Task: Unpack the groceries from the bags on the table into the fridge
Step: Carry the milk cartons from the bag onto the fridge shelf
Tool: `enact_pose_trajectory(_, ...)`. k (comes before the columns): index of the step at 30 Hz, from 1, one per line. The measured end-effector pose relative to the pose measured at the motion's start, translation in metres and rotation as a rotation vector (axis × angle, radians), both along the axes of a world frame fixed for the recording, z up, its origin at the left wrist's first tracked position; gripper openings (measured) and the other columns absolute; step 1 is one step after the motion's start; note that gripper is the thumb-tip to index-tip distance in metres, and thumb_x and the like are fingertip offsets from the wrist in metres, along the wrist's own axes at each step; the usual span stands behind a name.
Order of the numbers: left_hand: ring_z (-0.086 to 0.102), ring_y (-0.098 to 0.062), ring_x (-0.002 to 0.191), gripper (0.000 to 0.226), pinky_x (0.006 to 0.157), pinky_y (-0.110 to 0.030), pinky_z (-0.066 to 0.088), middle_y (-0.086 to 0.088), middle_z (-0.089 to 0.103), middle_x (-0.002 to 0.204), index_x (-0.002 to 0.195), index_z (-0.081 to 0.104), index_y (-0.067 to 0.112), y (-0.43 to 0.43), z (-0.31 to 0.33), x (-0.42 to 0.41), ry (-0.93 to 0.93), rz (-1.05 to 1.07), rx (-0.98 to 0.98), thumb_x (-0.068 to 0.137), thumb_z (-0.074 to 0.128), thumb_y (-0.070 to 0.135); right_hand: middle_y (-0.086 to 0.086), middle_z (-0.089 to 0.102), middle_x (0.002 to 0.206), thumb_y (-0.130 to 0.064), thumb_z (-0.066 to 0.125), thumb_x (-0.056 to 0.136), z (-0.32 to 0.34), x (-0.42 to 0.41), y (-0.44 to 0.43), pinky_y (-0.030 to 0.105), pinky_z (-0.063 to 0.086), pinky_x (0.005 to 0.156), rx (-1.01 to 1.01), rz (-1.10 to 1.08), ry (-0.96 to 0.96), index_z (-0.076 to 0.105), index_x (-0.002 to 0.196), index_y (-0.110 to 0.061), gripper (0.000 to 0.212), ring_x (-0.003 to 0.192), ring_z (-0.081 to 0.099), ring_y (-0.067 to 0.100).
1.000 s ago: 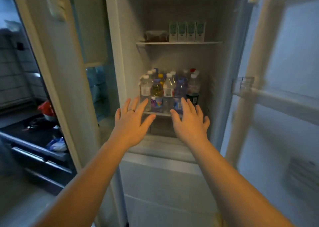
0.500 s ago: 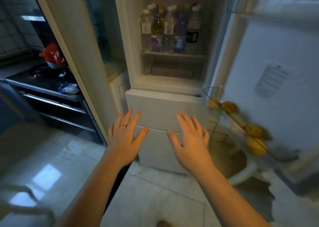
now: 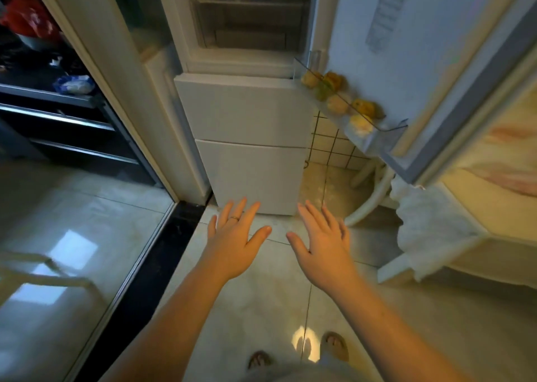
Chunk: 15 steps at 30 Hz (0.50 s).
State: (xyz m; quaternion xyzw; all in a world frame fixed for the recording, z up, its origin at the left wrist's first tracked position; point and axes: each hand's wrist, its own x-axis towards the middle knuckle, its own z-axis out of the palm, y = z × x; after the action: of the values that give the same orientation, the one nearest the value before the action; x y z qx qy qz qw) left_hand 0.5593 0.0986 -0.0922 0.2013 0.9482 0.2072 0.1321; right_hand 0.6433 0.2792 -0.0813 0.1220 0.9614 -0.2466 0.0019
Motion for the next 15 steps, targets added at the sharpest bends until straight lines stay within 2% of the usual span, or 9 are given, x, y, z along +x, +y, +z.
enact_pose_trajectory(7, -0.007, -0.016, 0.154, 0.066, 0.124, -0.049, 0.001, 0.008, 0.001, 0.168, 0.158, 0.014, 0.039, 0.083, -0.018, 0.073, -0.068, -0.092, -0.029, 0.099, 0.028, 0.064, -0.011, 0.013, 0.165, -0.055, 0.038, 0.101, -0.021, 0.082, 0.081, 0.046, 0.008, 0.121, -0.012, -0.048, -0.057, 0.018, 0.156, -0.034, 0.062, 0.153, 0.005, 0.019)
enact_pose_trajectory(15, -0.006, -0.016, 0.154, 0.066, 0.124, -0.047, 0.004, 0.008, 0.004, 0.168, 0.157, 0.014, 0.040, 0.239, -0.037, 0.165, -0.116, -0.181, -0.015, 0.098, 0.029, 0.065, -0.014, 0.014, 0.164, -0.054, 0.039, 0.101, -0.033, 0.182, 0.231, 0.045, 0.010, 0.120, -0.045, -0.143, -0.088, 0.020, 0.157, -0.035, 0.062, 0.152, 0.007, 0.016)
